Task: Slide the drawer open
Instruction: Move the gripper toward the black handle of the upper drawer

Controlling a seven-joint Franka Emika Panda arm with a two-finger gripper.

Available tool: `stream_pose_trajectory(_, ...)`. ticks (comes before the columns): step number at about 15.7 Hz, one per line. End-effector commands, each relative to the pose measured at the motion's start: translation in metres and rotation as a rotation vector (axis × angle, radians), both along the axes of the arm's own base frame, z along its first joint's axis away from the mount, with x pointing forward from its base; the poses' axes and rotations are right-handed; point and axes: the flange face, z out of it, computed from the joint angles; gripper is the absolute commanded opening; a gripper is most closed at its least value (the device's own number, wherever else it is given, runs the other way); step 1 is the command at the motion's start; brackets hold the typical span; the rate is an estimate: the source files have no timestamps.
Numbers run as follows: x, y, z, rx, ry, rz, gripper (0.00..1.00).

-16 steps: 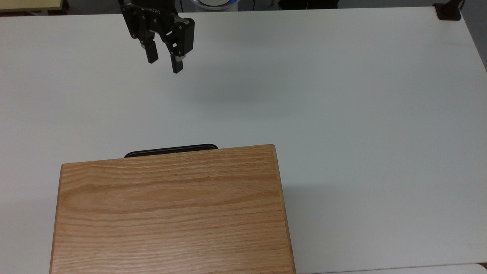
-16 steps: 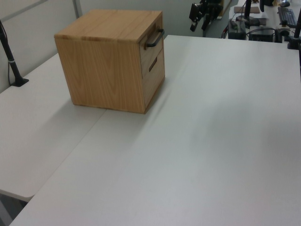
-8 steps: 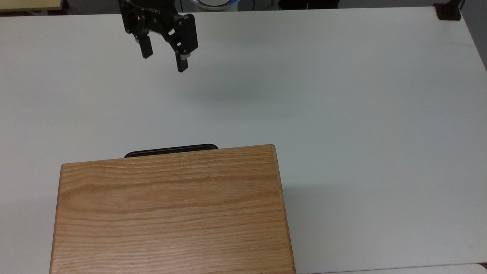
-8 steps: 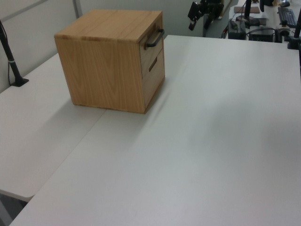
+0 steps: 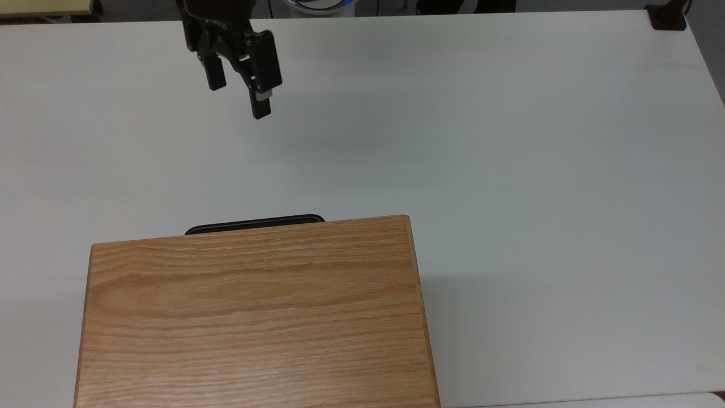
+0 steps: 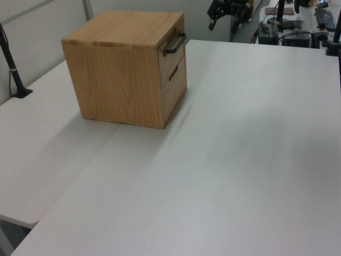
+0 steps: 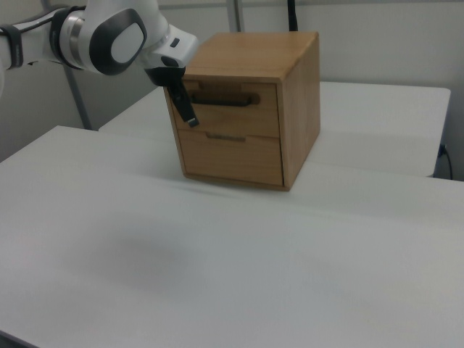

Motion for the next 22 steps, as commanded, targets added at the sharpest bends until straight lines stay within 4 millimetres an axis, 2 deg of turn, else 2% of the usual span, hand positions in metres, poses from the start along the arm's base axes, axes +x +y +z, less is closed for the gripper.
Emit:
stream_pose_trajectory(1, 0.0591, -0.0245, -0.0346, 0.171, -0.121, -0.415, 1.00)
stream_pose_trajectory(22, 0.0571, -0.0233, -0.0338, 0.160, -0.108, -0.393, 1.00)
